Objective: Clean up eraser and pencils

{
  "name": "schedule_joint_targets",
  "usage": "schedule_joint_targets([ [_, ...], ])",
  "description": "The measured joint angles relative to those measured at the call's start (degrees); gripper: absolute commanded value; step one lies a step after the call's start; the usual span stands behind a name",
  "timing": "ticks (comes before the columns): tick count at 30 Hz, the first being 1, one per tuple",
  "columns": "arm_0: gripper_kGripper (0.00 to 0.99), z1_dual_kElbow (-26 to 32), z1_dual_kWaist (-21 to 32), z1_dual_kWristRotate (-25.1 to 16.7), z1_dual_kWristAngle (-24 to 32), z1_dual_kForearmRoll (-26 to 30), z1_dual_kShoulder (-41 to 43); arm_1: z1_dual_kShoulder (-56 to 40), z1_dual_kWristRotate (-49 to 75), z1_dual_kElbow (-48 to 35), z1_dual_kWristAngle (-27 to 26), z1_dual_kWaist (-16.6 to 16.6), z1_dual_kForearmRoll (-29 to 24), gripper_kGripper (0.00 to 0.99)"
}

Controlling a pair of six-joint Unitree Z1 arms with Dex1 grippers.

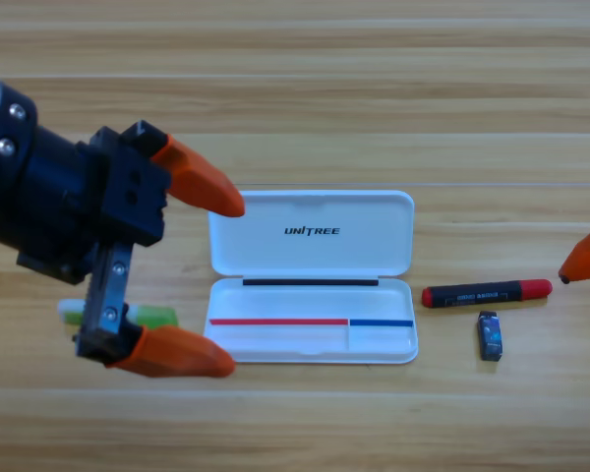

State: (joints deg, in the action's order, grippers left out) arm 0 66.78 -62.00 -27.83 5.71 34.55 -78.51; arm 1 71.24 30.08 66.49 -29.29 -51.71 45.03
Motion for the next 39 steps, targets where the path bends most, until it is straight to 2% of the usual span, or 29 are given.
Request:
schedule_joint_targets([
  [13, 0.989, 0.10, 0.00, -0.15, -1.37, 1.68, 0.15, 0.00, -0.23, -0.02, 0.00, 0.00, 0.00, 0.986],
  [17, 0.989, 1.68, 0.00, -2.11, -2.30, 4.46, 0.15, -0.17, -0.61, -0.51, 0.00, 0.00, -0.16, 0.986],
  [20, 0.989, 4.88, 0.00, -4.60, -7.02, 7.23, 0.15, -0.18, -1.67, -0.77, 0.13, 0.00, -0.65, 0.986],
  [22, 0.989, 6.90, 0.63, -7.33, -7.93, 9.17, 0.15, -0.18, -3.31, -0.77, 1.37, -0.01, -0.74, 0.986],
  [25, 0.989, 8.29, 3.43, -12.16, -9.56, 10.29, 0.15, -0.13, -7.69, -0.76, 6.83, -0.01, -1.09, 0.986],
  [30, 0.989, 8.32, 11.83, -20.88, -10.73, 10.98, 0.13, 2.42, -15.44, 0.04, 16.15, 0.66, -1.09, 0.985],
  [34, 0.989, 8.32, 17.90, -25.05, -11.07, 12.46, -0.22, 7.91, -30.42, 2.91, 28.40, 1.77, -0.93, 0.985],
  [36, 0.989, 8.32, 20.14, -26.70, -11.09, 13.96, -0.77, 11.28, -34.32, 5.89, 32.57, 2.41, 0.01, 0.985],
  [39, 0.989, 8.32, 23.58, -29.60, -11.10, 16.01, -2.62, 16.62, -37.53, 8.54, 34.12, 2.89, 3.19, 0.986],
])
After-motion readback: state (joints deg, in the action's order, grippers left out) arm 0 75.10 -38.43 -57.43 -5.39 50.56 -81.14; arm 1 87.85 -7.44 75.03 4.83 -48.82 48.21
